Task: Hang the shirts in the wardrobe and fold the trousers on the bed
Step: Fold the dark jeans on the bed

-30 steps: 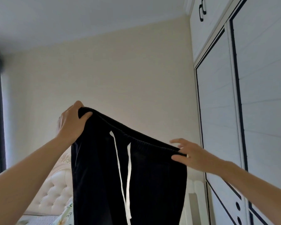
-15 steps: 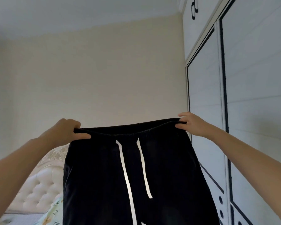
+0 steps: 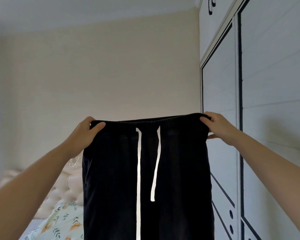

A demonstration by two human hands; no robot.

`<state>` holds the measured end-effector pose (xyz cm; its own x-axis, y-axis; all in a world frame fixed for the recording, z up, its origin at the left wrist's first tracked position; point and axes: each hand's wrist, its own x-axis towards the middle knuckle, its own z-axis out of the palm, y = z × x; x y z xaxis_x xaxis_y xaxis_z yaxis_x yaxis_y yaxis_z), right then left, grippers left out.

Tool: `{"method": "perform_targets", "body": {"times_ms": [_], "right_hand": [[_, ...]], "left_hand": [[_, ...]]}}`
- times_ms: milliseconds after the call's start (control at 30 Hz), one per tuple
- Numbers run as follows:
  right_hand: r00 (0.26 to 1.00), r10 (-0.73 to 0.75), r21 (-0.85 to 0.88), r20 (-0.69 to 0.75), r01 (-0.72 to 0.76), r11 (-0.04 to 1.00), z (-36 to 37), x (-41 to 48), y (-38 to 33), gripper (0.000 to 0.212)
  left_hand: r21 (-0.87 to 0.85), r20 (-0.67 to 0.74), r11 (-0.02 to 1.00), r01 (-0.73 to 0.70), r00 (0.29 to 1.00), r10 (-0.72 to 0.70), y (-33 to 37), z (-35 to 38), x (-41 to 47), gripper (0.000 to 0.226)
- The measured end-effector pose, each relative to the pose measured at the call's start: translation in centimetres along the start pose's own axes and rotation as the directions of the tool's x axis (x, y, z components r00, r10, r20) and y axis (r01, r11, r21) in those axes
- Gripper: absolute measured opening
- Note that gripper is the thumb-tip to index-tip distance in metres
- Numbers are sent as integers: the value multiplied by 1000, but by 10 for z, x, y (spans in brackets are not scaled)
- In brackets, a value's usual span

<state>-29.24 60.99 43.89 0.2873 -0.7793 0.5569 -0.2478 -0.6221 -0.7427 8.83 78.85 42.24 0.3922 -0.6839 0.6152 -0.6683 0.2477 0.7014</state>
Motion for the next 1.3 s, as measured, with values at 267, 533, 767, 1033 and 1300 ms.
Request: {"method": "perform_targets", "body": {"times_ms": [267, 533, 767, 1033, 1300], "right_hand": [[946, -177, 31, -270, 192, 981, 3, 15, 30, 25], [930, -5, 185, -367, 78, 980, 32, 37, 49, 35], [977, 1, 113, -215, 24, 993, 129, 62, 94, 19], [998, 64, 103, -23, -62, 993, 266, 92, 165, 14], [975, 53, 57, 214, -67, 996, 392, 99, 223, 9]], "left_hand": [[-254, 80, 954, 158, 987, -143, 16, 32, -15, 27], [-246, 116, 927, 284, 958, -263, -7, 27, -12, 32], [-7, 244, 949, 315, 921, -304, -92, 6, -21, 57], [171, 170, 885, 433, 872, -459, -230, -8, -17, 32], [382, 85, 802, 459, 847, -525, -342, -27, -43, 32]]}}
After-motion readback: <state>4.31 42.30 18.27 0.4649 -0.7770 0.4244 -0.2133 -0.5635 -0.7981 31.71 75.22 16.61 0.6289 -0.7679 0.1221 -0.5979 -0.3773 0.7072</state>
